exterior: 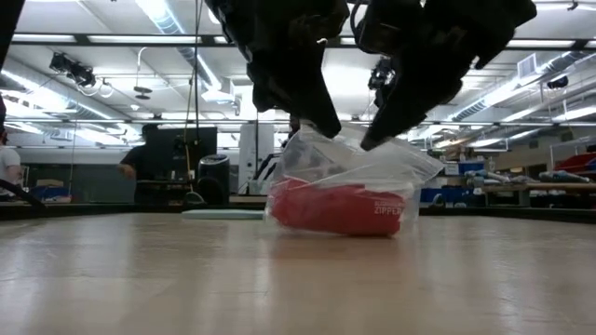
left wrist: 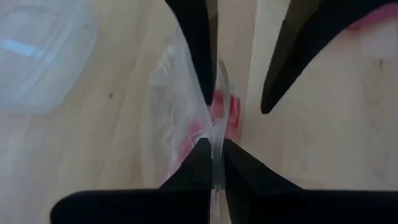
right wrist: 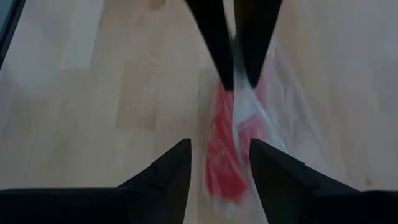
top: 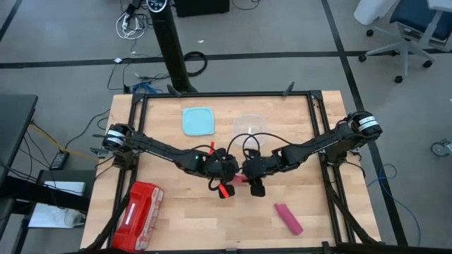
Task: Roll bandage
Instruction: Open the transparent zip bag
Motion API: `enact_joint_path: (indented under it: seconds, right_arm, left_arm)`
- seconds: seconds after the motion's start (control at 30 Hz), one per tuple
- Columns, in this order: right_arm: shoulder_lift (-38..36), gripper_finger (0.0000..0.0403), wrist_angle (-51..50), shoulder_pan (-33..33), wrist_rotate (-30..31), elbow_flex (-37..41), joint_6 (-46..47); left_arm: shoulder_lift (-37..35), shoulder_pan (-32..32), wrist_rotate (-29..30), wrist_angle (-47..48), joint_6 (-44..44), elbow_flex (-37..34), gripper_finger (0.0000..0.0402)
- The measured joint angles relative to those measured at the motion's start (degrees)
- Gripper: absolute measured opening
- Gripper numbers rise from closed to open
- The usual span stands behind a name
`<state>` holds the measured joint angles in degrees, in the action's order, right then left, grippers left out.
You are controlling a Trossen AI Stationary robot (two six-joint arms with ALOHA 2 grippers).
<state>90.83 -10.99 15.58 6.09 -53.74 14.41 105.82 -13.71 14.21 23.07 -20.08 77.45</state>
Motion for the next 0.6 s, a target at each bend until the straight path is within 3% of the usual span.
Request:
enact_joint_path:
  seconds: [0.4,0.6]
  right_arm:
    - [0.0,0.0162,3.7,0.8,5.8,0.0,-5.7]
    - [0.0,0.0162,3.4,3.5,8.9,0.0,-17.9]
  left_arm:
    - [0.0,-0.4,5.7,-4.9,4.3,-0.1,0.0021]
    - [-0.2,-0.6,5.0,-6.3,8.0,-0.1,0.0021]
